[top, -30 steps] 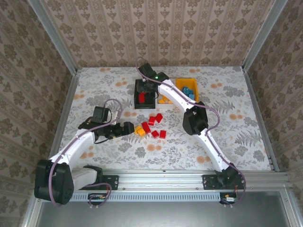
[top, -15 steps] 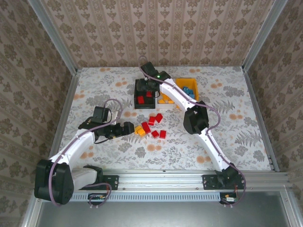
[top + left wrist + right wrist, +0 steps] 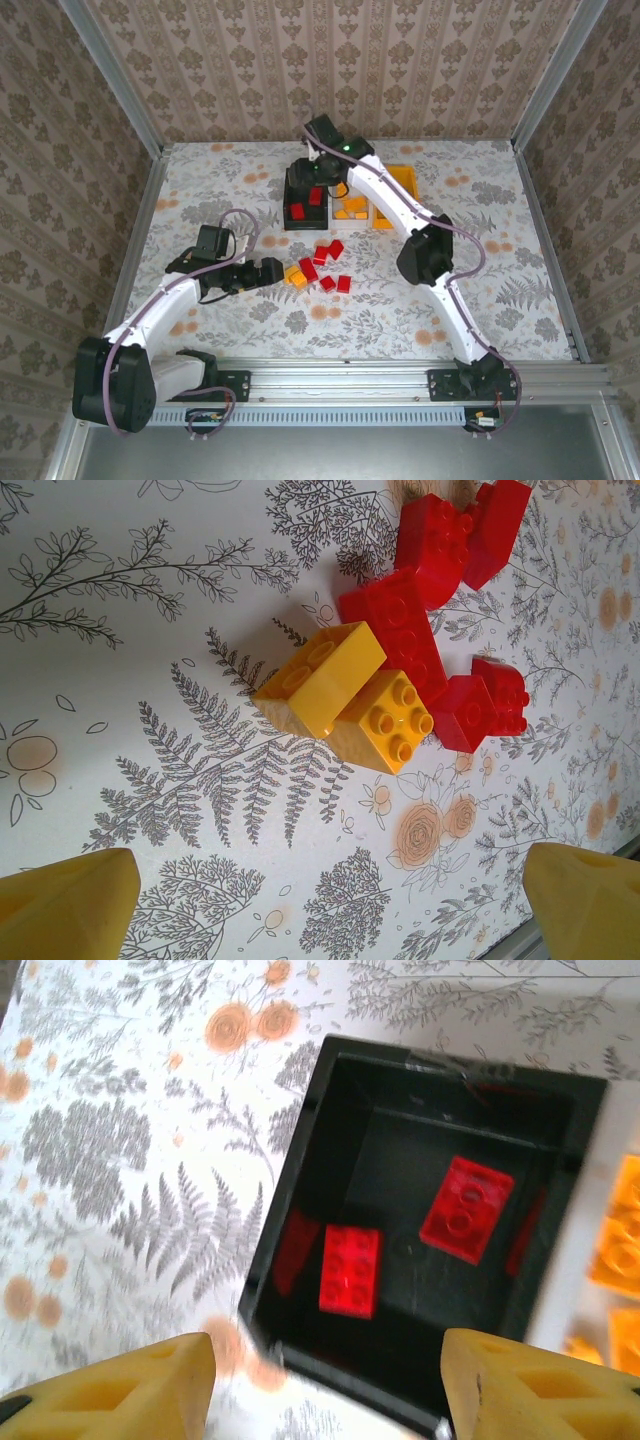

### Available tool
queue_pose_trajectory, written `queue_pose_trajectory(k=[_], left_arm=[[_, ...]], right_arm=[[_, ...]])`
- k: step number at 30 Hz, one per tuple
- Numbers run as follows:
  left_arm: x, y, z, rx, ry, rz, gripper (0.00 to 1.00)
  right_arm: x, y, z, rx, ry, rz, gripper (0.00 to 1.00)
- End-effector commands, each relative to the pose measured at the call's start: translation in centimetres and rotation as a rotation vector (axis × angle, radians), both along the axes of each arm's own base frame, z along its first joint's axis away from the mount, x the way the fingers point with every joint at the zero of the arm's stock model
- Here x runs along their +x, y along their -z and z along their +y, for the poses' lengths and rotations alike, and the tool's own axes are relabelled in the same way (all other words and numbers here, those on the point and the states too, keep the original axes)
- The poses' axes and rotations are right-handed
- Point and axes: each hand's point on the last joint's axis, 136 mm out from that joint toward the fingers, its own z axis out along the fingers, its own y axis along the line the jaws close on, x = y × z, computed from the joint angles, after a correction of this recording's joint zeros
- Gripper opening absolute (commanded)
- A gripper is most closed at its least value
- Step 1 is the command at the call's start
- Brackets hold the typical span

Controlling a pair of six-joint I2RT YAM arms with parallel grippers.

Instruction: Sort the legos into containers by color

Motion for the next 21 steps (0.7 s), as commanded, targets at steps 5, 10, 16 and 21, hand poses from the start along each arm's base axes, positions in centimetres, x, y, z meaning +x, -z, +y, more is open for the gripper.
queue_pose_trajectory(k=[5, 10, 16, 21], left_arm=[[-0.5, 0.3, -0.2, -0.003, 0.018, 0.011, 1.00], [-0.5, 0.2, -0.2, 0.001, 0.018, 0.004, 1.00], [-0.7, 0.3, -0.3, 0.004, 0.023, 0.007, 1.00], [-0.9, 0.1, -0.3, 0.014, 0.026, -0.004, 1.00]], right_arm=[[-12.0, 4.1, -6.3, -0.362, -0.148, 0.192, 0.68], [-17.3, 7.7, -8.6, -0.316, -0.063, 0.296, 0.70], [-19.4, 11.3, -8.1, -0.247, 0.040, 0.350, 0.70], [-18.7, 12.7, -7.4, -0.211, 0.101, 0.355, 0.68]])
